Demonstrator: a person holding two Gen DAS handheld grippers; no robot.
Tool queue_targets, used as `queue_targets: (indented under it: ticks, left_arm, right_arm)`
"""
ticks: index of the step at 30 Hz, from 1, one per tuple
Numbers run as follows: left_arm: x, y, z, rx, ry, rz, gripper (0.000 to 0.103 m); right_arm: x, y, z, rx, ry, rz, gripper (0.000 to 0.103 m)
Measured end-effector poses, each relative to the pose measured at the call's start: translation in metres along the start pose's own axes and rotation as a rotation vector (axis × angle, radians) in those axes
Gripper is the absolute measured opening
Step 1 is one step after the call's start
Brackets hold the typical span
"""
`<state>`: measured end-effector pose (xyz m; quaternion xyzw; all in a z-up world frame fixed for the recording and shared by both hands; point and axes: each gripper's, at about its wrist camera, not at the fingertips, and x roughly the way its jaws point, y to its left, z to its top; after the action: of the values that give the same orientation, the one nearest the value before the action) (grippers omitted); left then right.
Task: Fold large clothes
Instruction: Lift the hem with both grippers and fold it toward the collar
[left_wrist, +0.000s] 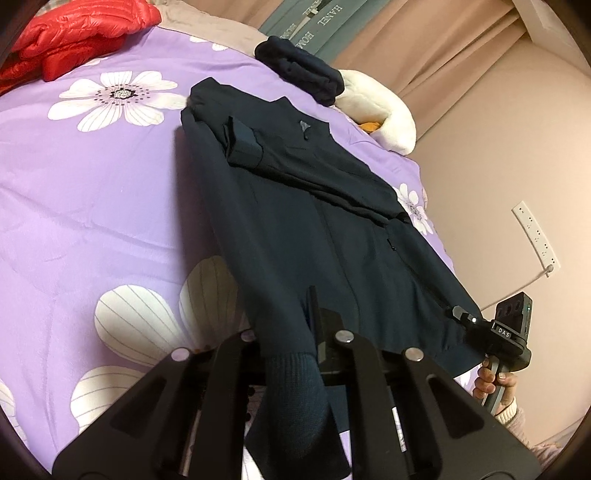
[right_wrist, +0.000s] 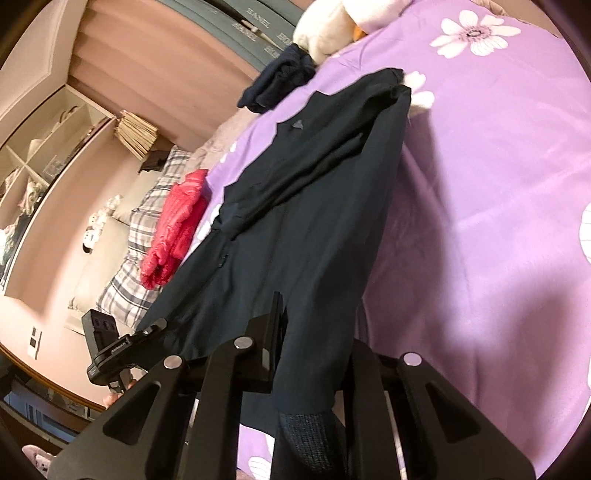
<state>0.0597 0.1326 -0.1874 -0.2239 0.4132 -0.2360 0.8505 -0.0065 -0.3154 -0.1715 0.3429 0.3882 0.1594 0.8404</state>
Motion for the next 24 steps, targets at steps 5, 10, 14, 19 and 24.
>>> queue_targets:
  ticks: [5, 10, 14, 19, 24]
  left_arm:
    - [-0.004, -0.006, 0.000, 0.018, -0.010, -0.011, 0.009]
    - [-0.011, -0.013, 0.002, 0.039, -0.022, -0.034, 0.009]
    - [-0.021, -0.023, 0.005, 0.078, -0.032, -0.046, 0.009]
    - [-0.036, -0.035, 0.007, 0.123, -0.046, -0.056, 0.009]
    - [-0.052, -0.048, 0.004, 0.158, -0.063, -0.065, 0.009]
  right_arm:
    - [-0.005, 0.007, 0.003, -0.014, -0.014, 0.032, 0.012]
    - [-0.014, 0.020, 0.004, -0.045, -0.025, 0.080, 0.012]
    - [-0.022, 0.030, 0.006, -0.079, -0.026, 0.107, 0.012]
    - [-0.036, 0.045, 0.008, -0.123, -0.041, 0.132, 0.012]
    - [-0.051, 0.058, 0.007, -0.177, -0.056, 0.165, 0.012]
